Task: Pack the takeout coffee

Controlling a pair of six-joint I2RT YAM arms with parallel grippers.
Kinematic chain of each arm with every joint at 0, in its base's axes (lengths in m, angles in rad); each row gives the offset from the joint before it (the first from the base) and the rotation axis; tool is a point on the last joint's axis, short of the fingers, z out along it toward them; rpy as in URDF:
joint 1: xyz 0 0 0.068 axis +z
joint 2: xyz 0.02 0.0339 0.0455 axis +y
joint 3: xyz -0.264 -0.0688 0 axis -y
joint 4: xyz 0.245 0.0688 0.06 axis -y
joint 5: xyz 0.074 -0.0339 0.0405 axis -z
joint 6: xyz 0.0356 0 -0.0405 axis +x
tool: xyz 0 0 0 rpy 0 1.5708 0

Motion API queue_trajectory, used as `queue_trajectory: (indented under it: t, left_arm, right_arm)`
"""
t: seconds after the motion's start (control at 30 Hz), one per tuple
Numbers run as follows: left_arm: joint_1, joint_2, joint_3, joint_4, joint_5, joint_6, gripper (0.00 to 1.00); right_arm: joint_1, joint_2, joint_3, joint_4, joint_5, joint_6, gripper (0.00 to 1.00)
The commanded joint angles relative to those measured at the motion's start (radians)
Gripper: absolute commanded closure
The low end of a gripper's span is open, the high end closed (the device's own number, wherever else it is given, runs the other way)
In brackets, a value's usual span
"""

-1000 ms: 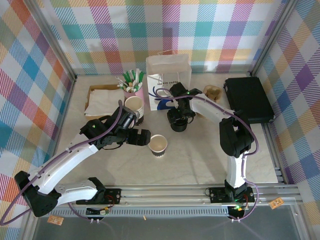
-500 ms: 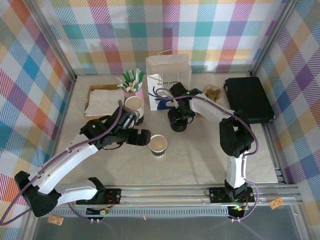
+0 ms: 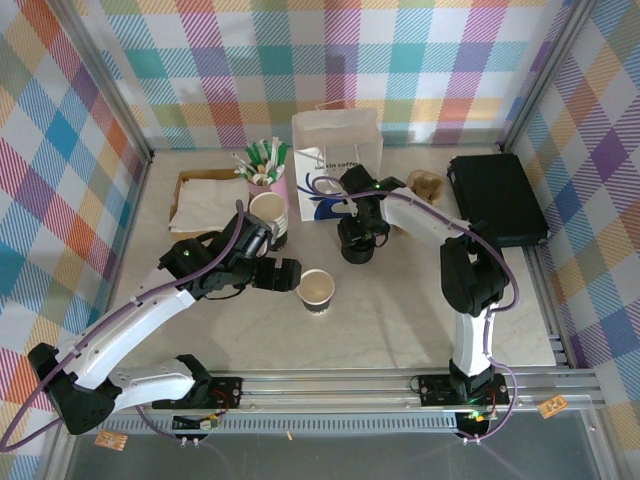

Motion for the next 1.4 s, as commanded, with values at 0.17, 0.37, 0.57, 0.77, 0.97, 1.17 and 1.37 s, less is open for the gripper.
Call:
queue_trajectory:
  t: [0.17,0.37,0.57,0.77,0.97,1.17,1.37]
  left_arm:
    - [-0.007,0.000,0.019,0.029,0.021,0.017,0.01]
    - [-0.007,0.004,0.023,0.022,0.024,0.032,0.01]
    - [-0.006,0.007,0.020,0.028,0.017,0.031,0.02]
    - [-0.007,0.000,0.017,0.035,0.007,0.032,0.02]
    - [-0.006,-0.015,0.008,0.039,-0.001,0.029,0.02]
    - [-0.006,-0.027,0.000,0.041,-0.007,0.025,0.03]
    - [-0.007,-0.033,-0.007,0.040,-0.012,0.011,0.03]
  right_arm:
    - [0.002,-0.079,-0.019,-0.032,0.010,-0.006,0.35]
    - [0.002,-0.107,-0.025,-0.043,0.009,-0.001,0.36]
    - [0.002,-0.156,-0.050,-0.066,-0.005,0.004,0.36]
    - [0.004,-0.223,-0.104,-0.080,-0.032,0.007,0.36]
    - [0.011,-0.286,-0.152,-0.095,-0.054,0.016,0.36]
    - [0.012,-0.337,-0.185,-0.104,-0.055,0.034,0.36]
    - [0.017,-0.388,-0.192,-0.140,-0.065,0.040,0.36]
